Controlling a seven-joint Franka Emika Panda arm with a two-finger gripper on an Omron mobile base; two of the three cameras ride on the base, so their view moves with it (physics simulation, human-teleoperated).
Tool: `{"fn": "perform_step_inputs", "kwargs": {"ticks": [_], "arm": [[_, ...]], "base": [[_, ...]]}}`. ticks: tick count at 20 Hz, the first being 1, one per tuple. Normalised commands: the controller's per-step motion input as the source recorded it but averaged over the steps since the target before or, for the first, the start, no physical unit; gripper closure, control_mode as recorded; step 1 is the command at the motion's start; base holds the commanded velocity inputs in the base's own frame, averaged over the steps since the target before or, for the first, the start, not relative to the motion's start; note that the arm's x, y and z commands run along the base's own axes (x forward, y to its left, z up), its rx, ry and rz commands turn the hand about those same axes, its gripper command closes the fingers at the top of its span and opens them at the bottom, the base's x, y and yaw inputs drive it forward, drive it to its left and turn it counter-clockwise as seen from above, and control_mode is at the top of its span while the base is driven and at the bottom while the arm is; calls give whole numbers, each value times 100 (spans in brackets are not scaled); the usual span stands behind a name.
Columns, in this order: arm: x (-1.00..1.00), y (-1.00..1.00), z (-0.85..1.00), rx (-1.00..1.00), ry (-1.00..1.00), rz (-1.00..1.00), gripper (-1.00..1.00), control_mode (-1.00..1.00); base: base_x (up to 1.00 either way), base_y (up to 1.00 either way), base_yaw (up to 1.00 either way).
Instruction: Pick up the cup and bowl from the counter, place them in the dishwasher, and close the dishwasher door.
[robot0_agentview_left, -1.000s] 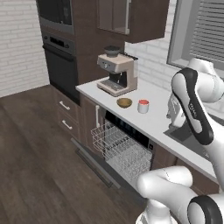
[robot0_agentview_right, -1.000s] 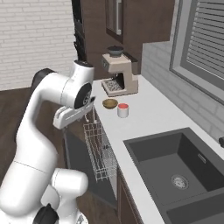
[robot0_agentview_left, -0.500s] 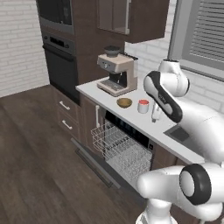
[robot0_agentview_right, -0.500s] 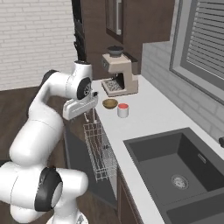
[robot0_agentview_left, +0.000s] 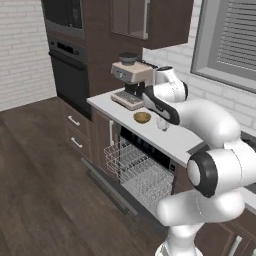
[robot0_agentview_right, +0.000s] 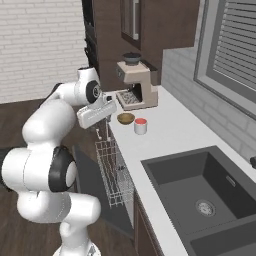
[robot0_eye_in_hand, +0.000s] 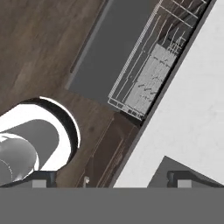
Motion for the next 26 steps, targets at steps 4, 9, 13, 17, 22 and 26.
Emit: {"fn": "perform_step_inputs", "kwargs": {"ticks": [4, 9, 13, 17, 22, 26], "arm": [[54, -28, 0, -12, 0, -7, -100, -100], [36, -35, 0, -15, 0, -2, -100, -100], [19, -27, -1, -10, 0, -2, -100, -100], [31, -12, -23, 0, 0, -1, -100, -100], [26, -16, -36, 0, 0, 0, -100, -100], [23, -19, -46, 0, 0, 0, -100, -100]], "base": [[0, 0, 0], [0, 0, 0], [0, 0, 0], [0, 0, 0], [0, 0, 0], [0, 0, 0]]}}
